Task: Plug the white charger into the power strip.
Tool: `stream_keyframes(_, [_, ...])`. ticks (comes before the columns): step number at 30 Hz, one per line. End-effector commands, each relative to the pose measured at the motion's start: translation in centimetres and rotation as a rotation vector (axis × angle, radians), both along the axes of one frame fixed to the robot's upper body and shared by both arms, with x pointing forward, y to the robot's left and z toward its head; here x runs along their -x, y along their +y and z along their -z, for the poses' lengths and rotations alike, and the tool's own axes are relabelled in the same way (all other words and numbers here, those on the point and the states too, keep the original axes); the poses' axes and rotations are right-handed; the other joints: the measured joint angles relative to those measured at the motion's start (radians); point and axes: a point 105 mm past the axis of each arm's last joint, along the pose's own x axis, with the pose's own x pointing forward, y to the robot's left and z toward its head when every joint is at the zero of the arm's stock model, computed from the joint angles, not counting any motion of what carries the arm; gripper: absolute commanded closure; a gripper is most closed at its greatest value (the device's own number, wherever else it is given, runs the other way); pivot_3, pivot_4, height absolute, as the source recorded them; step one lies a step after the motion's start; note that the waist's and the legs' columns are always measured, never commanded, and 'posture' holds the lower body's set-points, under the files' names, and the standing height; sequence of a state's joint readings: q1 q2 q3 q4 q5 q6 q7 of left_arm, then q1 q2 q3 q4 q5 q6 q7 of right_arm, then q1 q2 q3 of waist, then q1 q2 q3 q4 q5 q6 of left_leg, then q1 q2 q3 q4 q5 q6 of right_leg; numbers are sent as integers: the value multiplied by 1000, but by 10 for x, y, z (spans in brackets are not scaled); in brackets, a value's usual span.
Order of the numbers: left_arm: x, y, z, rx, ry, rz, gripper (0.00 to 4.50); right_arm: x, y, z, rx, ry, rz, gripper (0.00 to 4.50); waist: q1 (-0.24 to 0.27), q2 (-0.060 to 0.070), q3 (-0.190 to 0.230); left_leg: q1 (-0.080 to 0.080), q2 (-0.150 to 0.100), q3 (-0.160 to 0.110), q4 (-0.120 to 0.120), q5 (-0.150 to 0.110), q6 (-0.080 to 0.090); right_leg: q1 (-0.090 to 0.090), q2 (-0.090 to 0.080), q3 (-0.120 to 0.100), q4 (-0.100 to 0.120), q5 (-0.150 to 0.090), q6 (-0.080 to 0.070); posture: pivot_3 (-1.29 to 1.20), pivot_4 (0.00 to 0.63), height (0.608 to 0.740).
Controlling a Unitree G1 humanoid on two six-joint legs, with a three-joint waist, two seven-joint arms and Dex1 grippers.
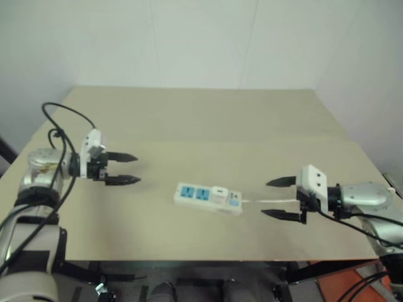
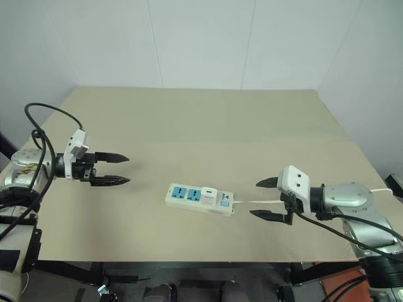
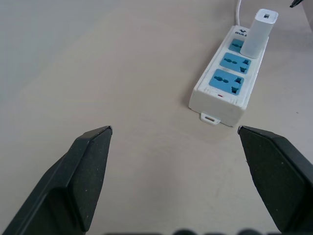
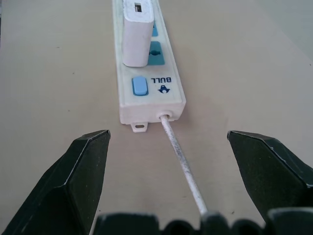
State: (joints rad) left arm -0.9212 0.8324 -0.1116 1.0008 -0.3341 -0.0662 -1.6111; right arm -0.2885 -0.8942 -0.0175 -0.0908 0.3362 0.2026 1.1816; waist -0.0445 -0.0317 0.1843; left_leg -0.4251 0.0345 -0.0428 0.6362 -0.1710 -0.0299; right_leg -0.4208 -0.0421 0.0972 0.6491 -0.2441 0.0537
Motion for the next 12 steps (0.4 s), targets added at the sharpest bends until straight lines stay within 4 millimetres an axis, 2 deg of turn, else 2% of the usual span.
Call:
stream_keyframes(1, [1, 6, -5, -19, -31, -6, 0, -9, -1, -10, 3, -44, 0, 21, 0, 0, 0, 0, 0, 0, 0, 0, 0, 0, 0, 0, 0, 0, 0, 0, 150, 740])
stream_keyframes(12, [3, 8, -9, -9, -44, -7, 0, -20, 7, -5, -2, -51, -24, 21, 0, 0, 0, 0, 0, 0, 1, 0, 0, 0, 0, 0, 1, 0, 0, 0, 150, 740])
